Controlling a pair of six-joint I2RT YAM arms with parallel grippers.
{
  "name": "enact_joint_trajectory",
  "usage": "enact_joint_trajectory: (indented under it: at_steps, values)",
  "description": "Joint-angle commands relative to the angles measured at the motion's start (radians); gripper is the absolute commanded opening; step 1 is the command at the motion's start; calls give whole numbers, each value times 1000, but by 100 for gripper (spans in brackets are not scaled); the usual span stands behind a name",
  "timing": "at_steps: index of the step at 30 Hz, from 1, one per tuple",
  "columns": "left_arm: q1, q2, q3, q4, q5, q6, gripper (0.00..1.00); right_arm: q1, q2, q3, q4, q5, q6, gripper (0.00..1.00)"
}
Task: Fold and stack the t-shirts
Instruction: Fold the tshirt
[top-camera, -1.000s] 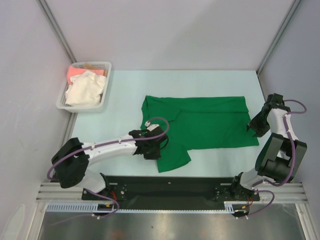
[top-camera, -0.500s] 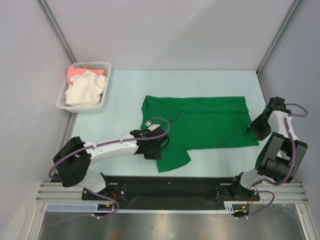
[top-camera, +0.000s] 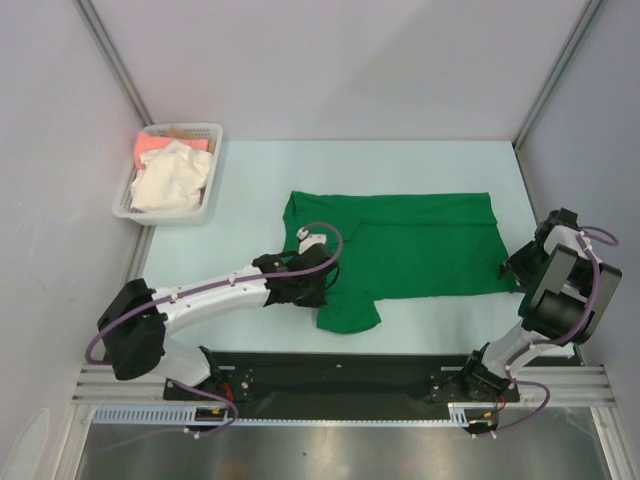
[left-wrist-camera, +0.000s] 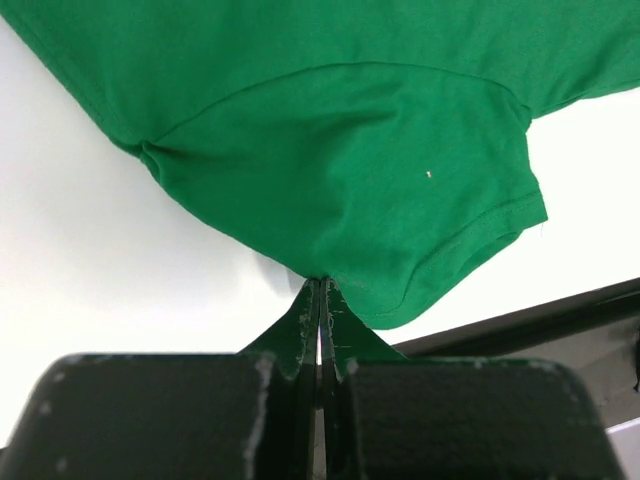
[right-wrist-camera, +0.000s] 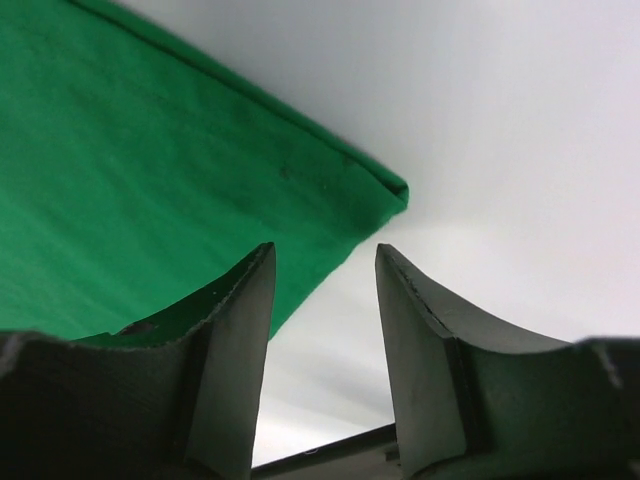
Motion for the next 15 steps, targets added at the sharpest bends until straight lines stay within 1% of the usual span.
enact_joint_trajectory:
  at_steps: [1,3,6,9,12,15]
  values:
    - [-9,-42,32,33,-24,49,0,-8,42,37,30,-4,-10,49]
    - [-10,-50,26,52,-16,67,0,-8,49,47,32,12,-5,47]
    - [-10,-58,23,62,-28,101,0,-8,68,69,30,16,1,48]
    - [-10,-61,35,45,-48,141,0,-8,86,78,6,86,5,49]
    - [-4,-75,36,31,-52,159,0,-7,74,60,9,120,-2,49]
    - [-3,-87,38,29,-44,176,0,1,77,49,19,124,10,45]
